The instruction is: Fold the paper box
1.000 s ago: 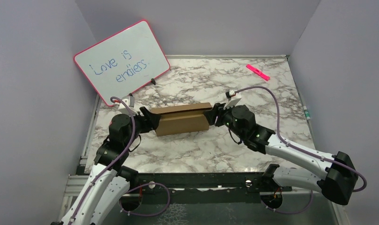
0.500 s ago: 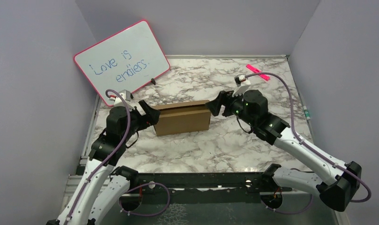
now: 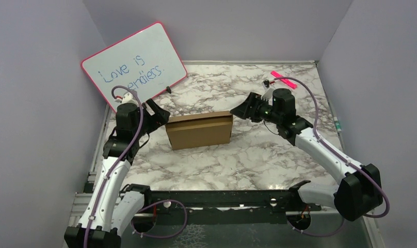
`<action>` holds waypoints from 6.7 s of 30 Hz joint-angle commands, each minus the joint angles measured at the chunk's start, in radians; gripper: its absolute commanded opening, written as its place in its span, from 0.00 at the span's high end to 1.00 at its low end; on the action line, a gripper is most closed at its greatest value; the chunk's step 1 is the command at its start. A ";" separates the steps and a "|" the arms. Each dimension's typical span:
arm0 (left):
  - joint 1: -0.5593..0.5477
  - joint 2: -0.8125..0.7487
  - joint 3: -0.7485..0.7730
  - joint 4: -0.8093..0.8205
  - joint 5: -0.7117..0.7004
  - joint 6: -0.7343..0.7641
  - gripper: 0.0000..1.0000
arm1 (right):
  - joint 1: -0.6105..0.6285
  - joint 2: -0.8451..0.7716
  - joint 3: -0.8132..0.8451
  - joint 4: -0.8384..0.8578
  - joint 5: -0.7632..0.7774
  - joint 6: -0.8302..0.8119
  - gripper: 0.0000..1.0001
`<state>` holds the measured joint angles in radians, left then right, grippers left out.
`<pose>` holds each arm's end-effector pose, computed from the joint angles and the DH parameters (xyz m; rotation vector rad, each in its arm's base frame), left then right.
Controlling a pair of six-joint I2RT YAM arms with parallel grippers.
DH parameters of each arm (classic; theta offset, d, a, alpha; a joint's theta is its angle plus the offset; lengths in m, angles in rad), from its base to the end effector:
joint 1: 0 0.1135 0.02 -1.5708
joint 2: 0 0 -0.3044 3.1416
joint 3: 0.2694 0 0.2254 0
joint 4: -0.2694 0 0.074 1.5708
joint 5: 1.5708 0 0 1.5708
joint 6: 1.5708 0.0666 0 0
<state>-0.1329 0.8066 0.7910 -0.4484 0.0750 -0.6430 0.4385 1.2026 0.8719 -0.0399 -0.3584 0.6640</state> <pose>0.1511 -0.0252 0.3270 -0.4780 2.0244 -0.5582 0.2278 0.1326 0.3343 -0.0219 2.0735 1.0551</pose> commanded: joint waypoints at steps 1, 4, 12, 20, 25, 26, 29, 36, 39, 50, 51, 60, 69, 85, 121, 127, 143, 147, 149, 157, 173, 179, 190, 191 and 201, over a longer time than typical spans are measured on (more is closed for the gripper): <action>0.012 0.009 -0.045 0.088 0.154 -0.005 0.18 | -0.030 0.036 -0.047 0.114 -0.137 0.066 0.32; 0.019 0.025 -0.082 0.083 0.183 -0.002 0.23 | -0.030 0.060 -0.079 0.143 -0.170 0.070 0.36; 0.022 -0.041 -0.224 0.113 0.244 -0.037 0.37 | -0.031 0.070 -0.216 0.228 -0.204 0.056 0.40; 0.022 -0.058 -0.379 0.289 0.350 -0.078 0.51 | -0.032 0.115 -0.332 0.353 -0.164 -0.020 0.42; 0.016 0.040 -0.453 0.533 0.459 -0.152 0.63 | -0.044 0.146 -0.391 0.413 -0.124 -0.053 0.45; 0.012 0.069 -0.452 0.569 0.462 -0.152 0.63 | -0.051 0.146 -0.402 0.418 -0.111 -0.063 0.46; -0.014 0.129 -0.435 0.639 0.467 -0.154 0.63 | -0.077 0.133 -0.428 0.426 -0.092 -0.094 0.49; -0.164 0.274 -0.412 0.746 0.471 -0.197 0.61 | -0.096 0.088 -0.421 0.419 -0.044 -0.150 0.56; -0.148 0.248 -0.415 0.729 0.461 -0.206 0.56 | -0.101 0.111 -0.391 0.394 -0.053 -0.177 0.58; 0.065 0.206 -0.372 0.708 0.659 -0.248 0.42 | -0.116 0.074 -0.353 0.363 -0.102 -0.177 0.60; 0.068 0.208 -0.369 0.701 0.664 -0.243 0.42 | -0.116 0.071 -0.351 0.361 -0.101 -0.178 0.60; 0.117 0.217 -0.524 0.809 0.712 -0.300 0.55 | -0.128 0.108 -0.384 0.392 -0.092 -0.181 0.60; 0.168 0.262 -0.628 0.884 0.707 -0.306 0.85 | -0.141 0.130 -0.374 0.409 -0.119 -0.184 0.59; 0.159 0.220 -0.614 0.799 0.634 -0.254 1.00 | -0.142 0.011 -0.266 0.249 -0.248 -0.165 0.38; 0.159 0.253 -0.414 0.797 0.678 -0.285 0.74 | -0.169 0.112 -0.493 0.562 -0.312 -0.169 0.71; 0.159 0.198 -0.351 0.650 0.684 -0.207 0.65 | -0.169 0.091 -0.462 0.529 -0.308 -0.167 0.70; 0.159 0.137 -0.310 0.534 0.765 -0.167 0.52 | -0.170 0.104 -0.459 0.528 -0.298 -0.178 0.70; 0.159 0.129 -0.271 0.499 0.772 -0.152 0.51 | -0.169 0.100 -0.452 0.524 -0.295 -0.179 0.70; 0.159 0.124 -0.257 0.487 0.780 -0.150 0.51 | -0.169 0.097 -0.450 0.521 -0.294 -0.179 0.70; 0.159 0.098 -0.209 0.416 0.802 -0.139 0.50 | -0.169 0.094 -0.449 0.517 -0.294 -0.179 0.70; 0.156 0.073 -0.319 0.342 0.753 -0.068 0.76 | -0.169 0.107 -0.448 0.532 -0.293 -0.179 0.70; 0.157 0.097 -0.377 0.380 0.726 -0.069 0.99 | -0.169 0.106 -0.451 0.521 -0.288 -0.188 0.70; 0.157 0.133 -0.387 0.434 0.667 -0.066 1.00 | -0.169 0.032 -0.354 0.339 -0.267 -0.308 0.58; 0.156 0.142 -0.362 0.433 0.656 -0.053 1.00 | -0.170 0.016 -0.324 0.287 -0.262 -0.340 0.54; 0.156 0.206 -0.115 0.317 0.634 0.108 0.56 | -0.166 -0.069 -0.072 -0.008 -0.279 -0.491 0.30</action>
<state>0.0284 1.0046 0.5831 0.0334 0.7822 -0.6750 0.2672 1.1748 0.7074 0.1505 -0.6331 0.2695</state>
